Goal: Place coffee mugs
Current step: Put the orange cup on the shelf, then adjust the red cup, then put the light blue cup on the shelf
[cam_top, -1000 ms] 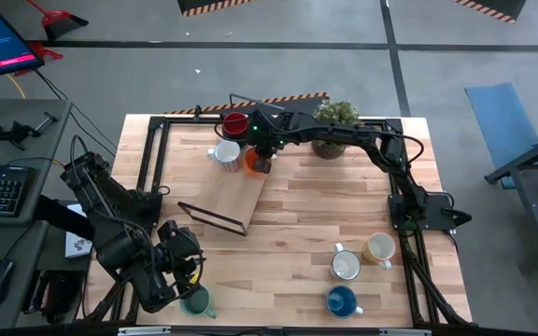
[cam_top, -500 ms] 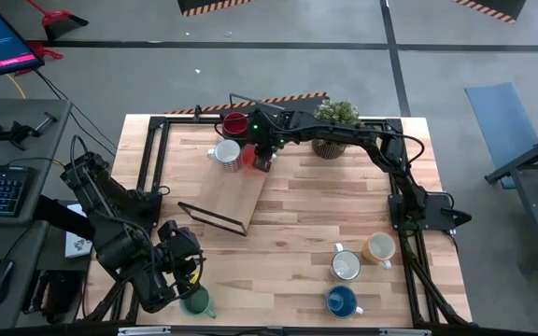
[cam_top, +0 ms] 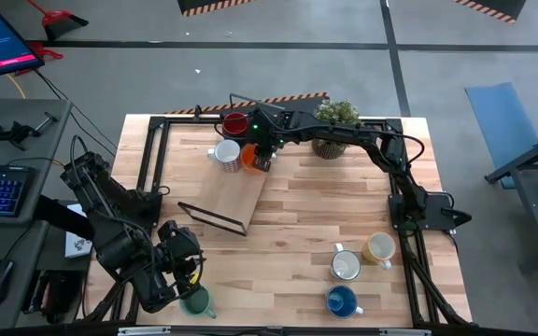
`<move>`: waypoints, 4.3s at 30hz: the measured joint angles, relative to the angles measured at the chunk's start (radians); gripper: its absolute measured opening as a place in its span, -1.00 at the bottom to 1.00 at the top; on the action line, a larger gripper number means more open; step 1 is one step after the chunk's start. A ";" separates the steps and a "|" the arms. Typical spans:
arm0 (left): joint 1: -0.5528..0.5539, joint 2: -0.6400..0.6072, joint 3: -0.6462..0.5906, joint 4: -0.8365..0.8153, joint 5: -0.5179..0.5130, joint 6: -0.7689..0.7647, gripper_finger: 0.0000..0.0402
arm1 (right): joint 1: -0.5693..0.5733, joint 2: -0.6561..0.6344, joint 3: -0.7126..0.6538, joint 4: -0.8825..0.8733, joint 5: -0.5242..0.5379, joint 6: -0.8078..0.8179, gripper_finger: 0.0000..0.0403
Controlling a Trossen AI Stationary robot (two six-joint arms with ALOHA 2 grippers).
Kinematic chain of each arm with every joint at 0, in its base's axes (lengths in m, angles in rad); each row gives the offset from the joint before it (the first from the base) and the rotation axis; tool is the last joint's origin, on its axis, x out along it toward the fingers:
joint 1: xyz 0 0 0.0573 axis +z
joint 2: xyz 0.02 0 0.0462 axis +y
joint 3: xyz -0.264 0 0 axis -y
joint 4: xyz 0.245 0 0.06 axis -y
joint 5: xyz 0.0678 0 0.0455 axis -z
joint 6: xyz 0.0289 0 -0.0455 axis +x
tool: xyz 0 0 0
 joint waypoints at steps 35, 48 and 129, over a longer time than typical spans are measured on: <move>0.000 -0.001 0.000 0.000 -0.017 0.002 -0.56 | 0.072 -0.008 0.117 0.080 -0.225 -0.034 -0.60; 0.000 -0.002 -0.001 -0.001 -0.017 0.001 -0.56 | 0.096 0.074 0.115 0.131 -0.281 -0.034 -0.61; 0.000 0.000 0.000 0.008 -0.017 0.000 -0.56 | 0.223 0.031 0.255 -0.742 -0.206 -0.020 -0.61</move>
